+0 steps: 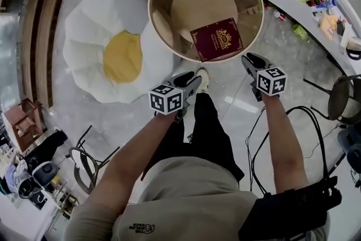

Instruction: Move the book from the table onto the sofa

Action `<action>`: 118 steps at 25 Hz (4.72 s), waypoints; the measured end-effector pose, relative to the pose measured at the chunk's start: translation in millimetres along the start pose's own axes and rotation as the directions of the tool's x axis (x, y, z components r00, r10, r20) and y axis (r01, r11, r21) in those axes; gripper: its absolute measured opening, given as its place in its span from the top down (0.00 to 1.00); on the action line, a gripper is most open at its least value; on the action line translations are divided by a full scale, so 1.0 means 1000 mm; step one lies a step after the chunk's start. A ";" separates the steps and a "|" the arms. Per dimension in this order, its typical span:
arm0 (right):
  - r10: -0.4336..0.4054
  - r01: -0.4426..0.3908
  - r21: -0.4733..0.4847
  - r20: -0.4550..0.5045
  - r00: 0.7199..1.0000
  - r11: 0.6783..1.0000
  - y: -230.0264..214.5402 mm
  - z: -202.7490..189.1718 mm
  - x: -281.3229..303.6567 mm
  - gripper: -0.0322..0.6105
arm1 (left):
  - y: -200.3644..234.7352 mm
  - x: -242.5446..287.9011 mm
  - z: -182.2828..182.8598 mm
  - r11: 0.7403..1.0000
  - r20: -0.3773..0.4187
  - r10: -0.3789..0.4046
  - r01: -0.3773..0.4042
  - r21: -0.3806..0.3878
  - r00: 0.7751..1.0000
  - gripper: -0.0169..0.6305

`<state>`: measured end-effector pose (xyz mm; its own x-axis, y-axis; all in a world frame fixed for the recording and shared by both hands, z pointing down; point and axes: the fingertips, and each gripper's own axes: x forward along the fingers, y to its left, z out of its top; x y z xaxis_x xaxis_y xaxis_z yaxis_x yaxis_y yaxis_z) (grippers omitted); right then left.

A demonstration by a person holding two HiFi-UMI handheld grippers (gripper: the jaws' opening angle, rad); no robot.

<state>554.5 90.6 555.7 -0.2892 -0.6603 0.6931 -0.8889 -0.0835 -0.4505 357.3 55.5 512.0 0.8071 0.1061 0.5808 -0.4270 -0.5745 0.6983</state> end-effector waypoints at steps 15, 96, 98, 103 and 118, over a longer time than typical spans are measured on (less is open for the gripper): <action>0.065 -0.058 0.067 -0.112 0.992 0.996 -0.099 -0.006 0.121 0.72 | 0.107 0.095 0.005 0.985 -0.054 0.141 -0.146 -0.094 0.989 0.71; 0.315 -0.359 -0.090 -0.315 0.895 0.929 0.423 -0.126 0.420 0.79 | 0.455 -0.321 -0.192 0.811 0.234 0.468 -0.308 -0.497 0.852 0.77; 0.310 -0.362 -0.100 -0.339 0.888 0.927 0.418 -0.138 0.436 0.79 | 0.473 -0.313 -0.200 0.806 0.232 0.469 -0.306 -0.508 0.852 0.77; 0.288 -0.356 -0.112 -0.392 0.874 0.928 0.396 -0.174 0.476 0.79 | 0.521 -0.286 -0.221 0.792 0.227 0.477 -0.303 -0.530 0.849 0.77; 0.246 -0.354 -0.166 -0.458 0.854 0.920 0.340 -0.240 0.558 0.78 | 0.599 -0.206 -0.274 0.774 0.185 0.500 -0.341 -0.534 0.846 0.76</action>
<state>5.6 -127.3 924.3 -0.6285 -0.2423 0.7391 -0.7747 0.2804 -0.5668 -176.5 -87.5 925.1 0.5447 -0.3473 0.7634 -0.8231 -0.0469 0.5659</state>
